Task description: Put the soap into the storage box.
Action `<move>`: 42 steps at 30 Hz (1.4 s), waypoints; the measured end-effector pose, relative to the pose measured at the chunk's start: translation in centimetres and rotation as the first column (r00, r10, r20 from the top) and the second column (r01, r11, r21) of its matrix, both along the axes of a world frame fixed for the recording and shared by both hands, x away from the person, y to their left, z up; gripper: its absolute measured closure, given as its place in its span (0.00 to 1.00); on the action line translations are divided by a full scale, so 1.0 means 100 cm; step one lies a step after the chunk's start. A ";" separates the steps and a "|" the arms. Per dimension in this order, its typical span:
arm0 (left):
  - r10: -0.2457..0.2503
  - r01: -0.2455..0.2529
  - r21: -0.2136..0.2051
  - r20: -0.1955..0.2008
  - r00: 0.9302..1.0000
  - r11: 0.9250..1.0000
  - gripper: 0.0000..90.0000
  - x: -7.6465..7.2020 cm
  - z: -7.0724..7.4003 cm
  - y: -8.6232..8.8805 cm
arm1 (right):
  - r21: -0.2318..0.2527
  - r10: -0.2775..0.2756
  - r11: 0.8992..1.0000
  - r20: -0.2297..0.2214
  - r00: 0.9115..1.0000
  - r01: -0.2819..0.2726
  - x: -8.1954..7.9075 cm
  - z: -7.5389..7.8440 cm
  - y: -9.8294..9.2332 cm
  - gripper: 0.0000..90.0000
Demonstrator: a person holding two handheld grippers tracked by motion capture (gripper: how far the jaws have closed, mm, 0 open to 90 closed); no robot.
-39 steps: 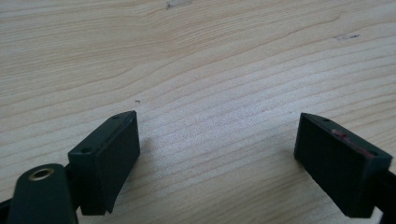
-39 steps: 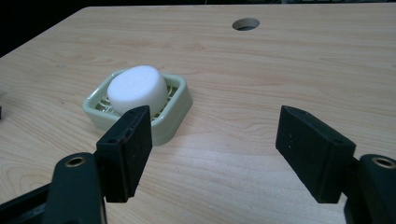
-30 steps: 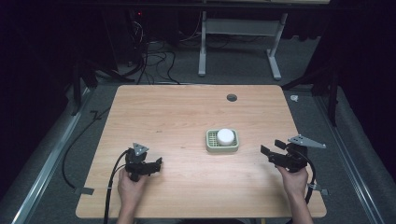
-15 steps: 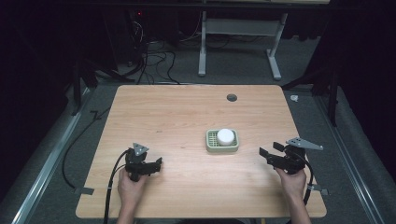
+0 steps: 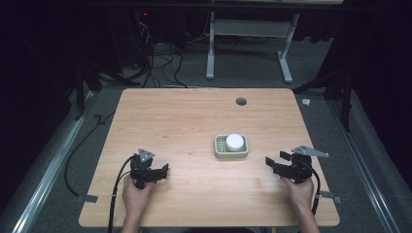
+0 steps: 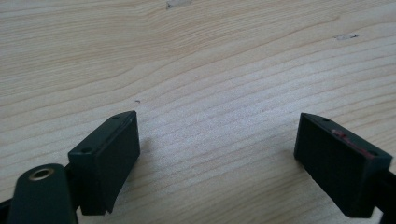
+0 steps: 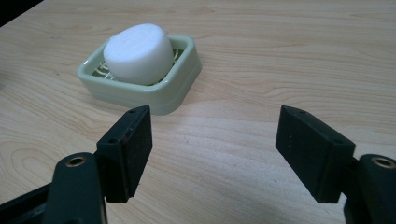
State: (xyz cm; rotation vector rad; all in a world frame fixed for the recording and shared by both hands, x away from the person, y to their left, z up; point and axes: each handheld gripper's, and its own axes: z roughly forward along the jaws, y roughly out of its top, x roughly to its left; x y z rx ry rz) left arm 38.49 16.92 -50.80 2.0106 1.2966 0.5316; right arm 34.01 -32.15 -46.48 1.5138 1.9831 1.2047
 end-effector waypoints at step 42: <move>0.000 0.000 0.001 -0.001 1.000 1.000 0.16 0.000 0.000 0.000 | -0.092 -0.018 0.996 -0.068 0.998 0.012 0.007 -0.025 0.013 0.32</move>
